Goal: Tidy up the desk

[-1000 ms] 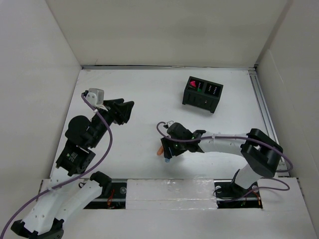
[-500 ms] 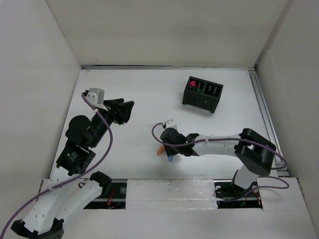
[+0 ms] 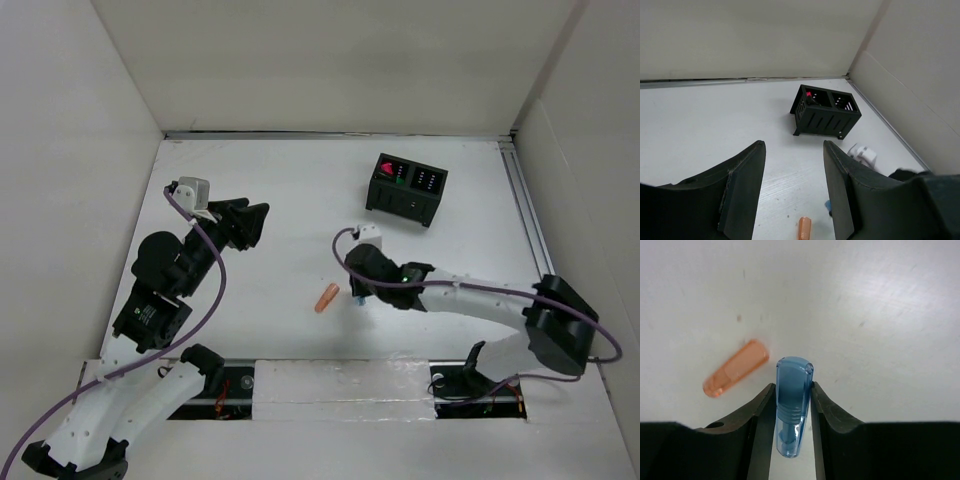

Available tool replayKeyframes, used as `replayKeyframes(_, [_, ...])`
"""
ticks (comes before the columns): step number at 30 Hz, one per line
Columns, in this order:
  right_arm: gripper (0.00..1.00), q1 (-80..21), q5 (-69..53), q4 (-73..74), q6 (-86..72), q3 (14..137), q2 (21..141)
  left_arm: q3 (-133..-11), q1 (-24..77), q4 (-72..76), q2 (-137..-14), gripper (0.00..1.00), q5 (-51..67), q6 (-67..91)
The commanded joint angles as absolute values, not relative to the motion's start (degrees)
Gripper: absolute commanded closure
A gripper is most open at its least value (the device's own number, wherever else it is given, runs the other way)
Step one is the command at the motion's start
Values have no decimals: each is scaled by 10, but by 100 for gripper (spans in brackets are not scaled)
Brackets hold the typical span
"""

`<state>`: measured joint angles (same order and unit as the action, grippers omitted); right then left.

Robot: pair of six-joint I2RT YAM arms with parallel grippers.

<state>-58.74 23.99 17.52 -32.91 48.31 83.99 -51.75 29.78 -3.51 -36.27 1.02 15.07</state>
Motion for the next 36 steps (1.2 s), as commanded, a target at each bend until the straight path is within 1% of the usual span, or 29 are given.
replayKeyframes(1, [66, -529, 272, 115, -305, 490, 768, -514, 295, -15, -361, 54, 13, 146])
replayKeyframes(3, [66, -486, 244, 103, -288, 504, 757, -512, 295, -15, -363, 54, 9, 147])
replayKeyframes(4, [66, -446, 237, 97, -276, 526, 755, -514, 295, -17, -364, 54, 8, 147])
replayKeyframes(9, [67, -329, 247, 40, -224, 593, 759, -512, 295, -13, -366, 54, 18, 149])
replayKeyframes(14, [68, -220, 270, 10, -210, 666, 838, -512, 295, -12, -360, 54, 20, 149])
replayKeyframes(17, [68, -180, 258, -22, -201, 685, 879, -513, 295, -14, -357, 54, 17, 149])
replayKeyframes(18, [68, -149, 249, -22, -200, 710, 897, -512, 295, -13, -354, 54, 18, 149])
replayKeyframes(21, [68, -128, 233, -6, -199, 737, 919, -512, 295, -14, -356, 54, 16, 148])
replayKeyframes(24, [69, -123, 249, -4, -196, 749, 933, -513, 295, -17, -359, 54, 16, 147])
replayKeyframes(26, [65, -117, 245, -11, -197, 747, 933, -513, 295, -14, -359, 54, 11, 147])
replayKeyframes(27, [62, -117, 235, -16, -197, 746, 934, -513, 295, -14, -359, 54, 11, 147])
replayKeyframes(28, [58, -117, 230, -16, -197, 746, 935, -512, 295, -17, -361, 54, 9, 146])
replayKeyframes(29, [51, -122, 229, -17, -197, 746, 936, -513, 295, -16, -361, 54, 10, 146])
replayKeyframes(31, [45, -127, 239, -11, -197, 746, 940, -512, 295, -15, -360, 54, 11, 146])
replayKeyframes(32, [39, -127, 240, -8, -197, 744, 938, -513, 295, -14, -360, 54, 10, 146])
replayKeyframes(33, [36, -127, 238, -4, -197, 744, 935, -513, 295, -15, -361, 54, 9, 146])
replayKeyframes(35, [33, -140, 238, -2, -197, 740, 925, -514, 295, -17, -363, 54, 11, 147])
replayKeyframes(36, [33, -145, 236, 23, -206, 738, 919, -514, 295, -17, -363, 54, 12, 146])
